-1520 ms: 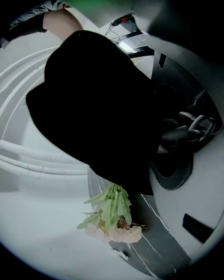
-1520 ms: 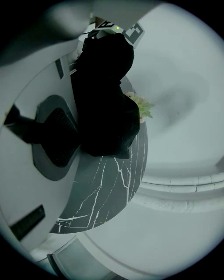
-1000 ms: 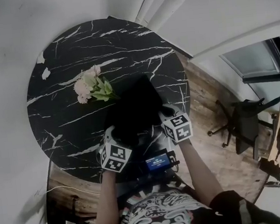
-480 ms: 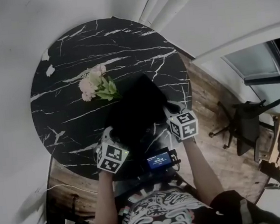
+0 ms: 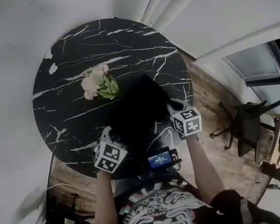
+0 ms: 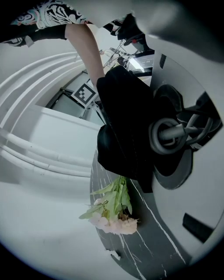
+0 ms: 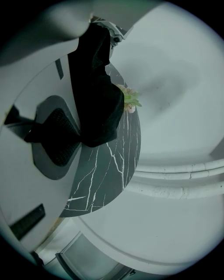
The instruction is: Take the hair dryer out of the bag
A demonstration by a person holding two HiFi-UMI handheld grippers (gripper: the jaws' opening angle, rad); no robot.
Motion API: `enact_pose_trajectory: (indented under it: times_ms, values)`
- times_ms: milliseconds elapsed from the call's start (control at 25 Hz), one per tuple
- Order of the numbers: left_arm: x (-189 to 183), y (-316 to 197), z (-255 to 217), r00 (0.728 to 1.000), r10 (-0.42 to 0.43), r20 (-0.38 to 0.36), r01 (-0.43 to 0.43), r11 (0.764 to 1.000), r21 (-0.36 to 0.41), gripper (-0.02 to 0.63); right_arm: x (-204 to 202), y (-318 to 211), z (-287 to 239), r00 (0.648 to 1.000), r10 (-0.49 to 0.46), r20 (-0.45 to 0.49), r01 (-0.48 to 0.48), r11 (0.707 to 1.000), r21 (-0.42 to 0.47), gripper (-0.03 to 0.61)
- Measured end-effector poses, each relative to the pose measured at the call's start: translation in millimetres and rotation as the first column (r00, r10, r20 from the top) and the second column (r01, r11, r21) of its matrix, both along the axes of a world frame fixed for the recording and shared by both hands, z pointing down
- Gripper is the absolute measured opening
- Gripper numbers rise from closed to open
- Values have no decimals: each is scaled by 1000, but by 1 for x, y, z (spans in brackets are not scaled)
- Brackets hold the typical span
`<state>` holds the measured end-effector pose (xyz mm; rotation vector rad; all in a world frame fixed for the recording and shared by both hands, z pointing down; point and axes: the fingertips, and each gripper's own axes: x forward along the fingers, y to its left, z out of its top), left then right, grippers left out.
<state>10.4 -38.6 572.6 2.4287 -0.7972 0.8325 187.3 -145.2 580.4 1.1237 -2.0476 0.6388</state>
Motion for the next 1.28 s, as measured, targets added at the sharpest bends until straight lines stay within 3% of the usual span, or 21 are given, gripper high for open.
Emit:
enact_pose_trajectory:
  times_ms: [720,1000,1160,1280]
  values:
    - [-7,7,-20,1000,26,0,-26,999,20,202,2,10,20,988,-93,-123,87,995,-49,38]
    - [-13,15,-13,994,68,81,-71,997,28,202,3,14,25,981,-96,-169,87,994,-62,38]
    - [-32,26,2,982,92,165,-92,996,-10,201,13,13,27,984,-52,-169,42,997,-60,38]
    - [-38,31,8,979,103,173,-101,995,-22,201,12,13,27,983,-57,-173,48,997,-52,37]
